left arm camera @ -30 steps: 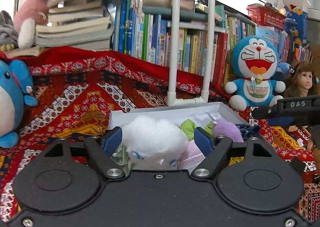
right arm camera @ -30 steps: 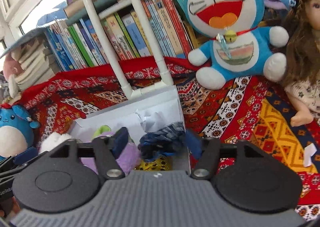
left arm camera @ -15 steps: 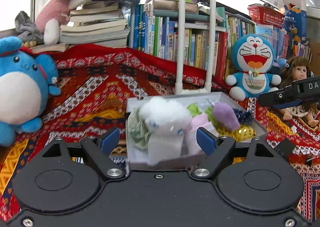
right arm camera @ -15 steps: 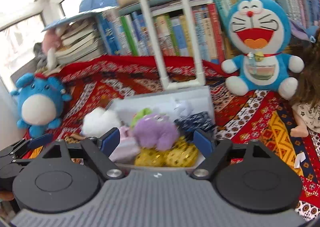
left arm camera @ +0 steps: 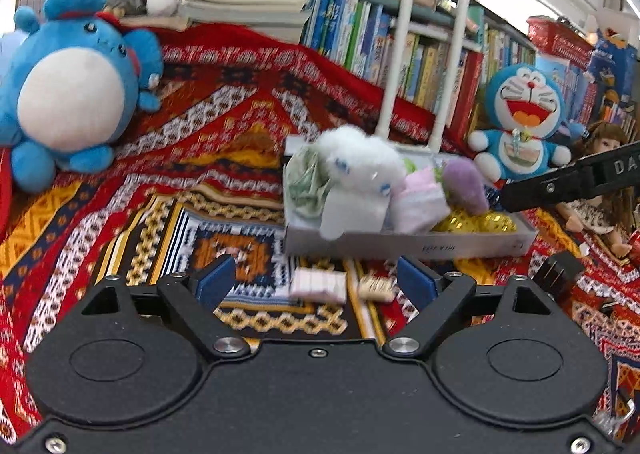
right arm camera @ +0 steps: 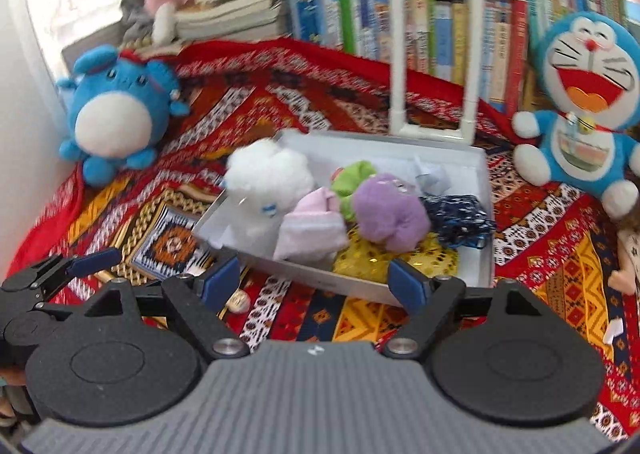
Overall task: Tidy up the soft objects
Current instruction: 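Lower the ball and cloth into the box and open both tools, then lift both open tools back from the box toward the items beside it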
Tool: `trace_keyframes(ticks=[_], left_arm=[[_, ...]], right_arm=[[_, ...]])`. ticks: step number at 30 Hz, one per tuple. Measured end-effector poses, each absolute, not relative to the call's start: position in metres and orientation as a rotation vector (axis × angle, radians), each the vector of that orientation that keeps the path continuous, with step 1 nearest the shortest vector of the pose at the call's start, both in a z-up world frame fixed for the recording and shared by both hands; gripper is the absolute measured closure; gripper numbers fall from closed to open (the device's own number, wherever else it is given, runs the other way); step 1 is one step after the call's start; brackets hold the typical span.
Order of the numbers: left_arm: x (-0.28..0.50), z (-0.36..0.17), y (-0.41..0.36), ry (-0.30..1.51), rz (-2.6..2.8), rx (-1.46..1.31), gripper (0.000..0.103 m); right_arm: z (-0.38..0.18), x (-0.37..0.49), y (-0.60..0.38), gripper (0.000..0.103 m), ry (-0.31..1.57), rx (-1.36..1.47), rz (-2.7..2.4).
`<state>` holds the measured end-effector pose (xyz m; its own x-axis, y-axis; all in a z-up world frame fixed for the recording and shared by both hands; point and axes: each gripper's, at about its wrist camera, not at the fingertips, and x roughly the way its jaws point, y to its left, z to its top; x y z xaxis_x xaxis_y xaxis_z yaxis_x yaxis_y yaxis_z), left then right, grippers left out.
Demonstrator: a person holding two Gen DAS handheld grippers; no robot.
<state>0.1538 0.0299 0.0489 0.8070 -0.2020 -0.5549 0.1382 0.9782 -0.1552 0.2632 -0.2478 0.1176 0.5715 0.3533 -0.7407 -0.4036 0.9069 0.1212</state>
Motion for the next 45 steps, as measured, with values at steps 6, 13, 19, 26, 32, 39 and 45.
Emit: trace_keyframes(ticks=[6, 13, 19, 26, 32, 39, 45], left_arm=[[0.155, 0.041, 0.035, 0.638, -0.16, -0.094, 0.016], [0.159, 0.033, 0.035, 0.664, -0.162, -0.088, 0.016], [0.164, 0.028, 0.032, 0.679, -0.165, -0.08, 0.016], [0.169, 0.02, 0.03, 0.708, -0.173, -0.087, 0.029], [0.171, 0.014, 0.028, 0.726, -0.188, -0.09, 0.043], [0.174, 0.009, 0.024, 0.739, -0.196, -0.083, 0.06], [0.173, 0.008, 0.023, 0.745, -0.171, -0.061, 0.095]], right_arm=[[0.114, 0.265, -0.227, 0.015, 0.895, -0.124, 0.468], [0.107, 0.273, -0.211, 0.015, 0.961, -0.13, 0.478], [0.103, 0.276, -0.201, 0.015, 1.0, -0.146, 0.492], [0.098, 0.279, -0.191, 0.015, 1.033, -0.145, 0.494], [0.092, 0.282, -0.186, 0.015, 1.057, -0.146, 0.488], [0.087, 0.286, -0.183, 0.015, 1.092, -0.126, 0.482], [0.085, 0.288, -0.179, 0.015, 1.117, -0.127, 0.469]])
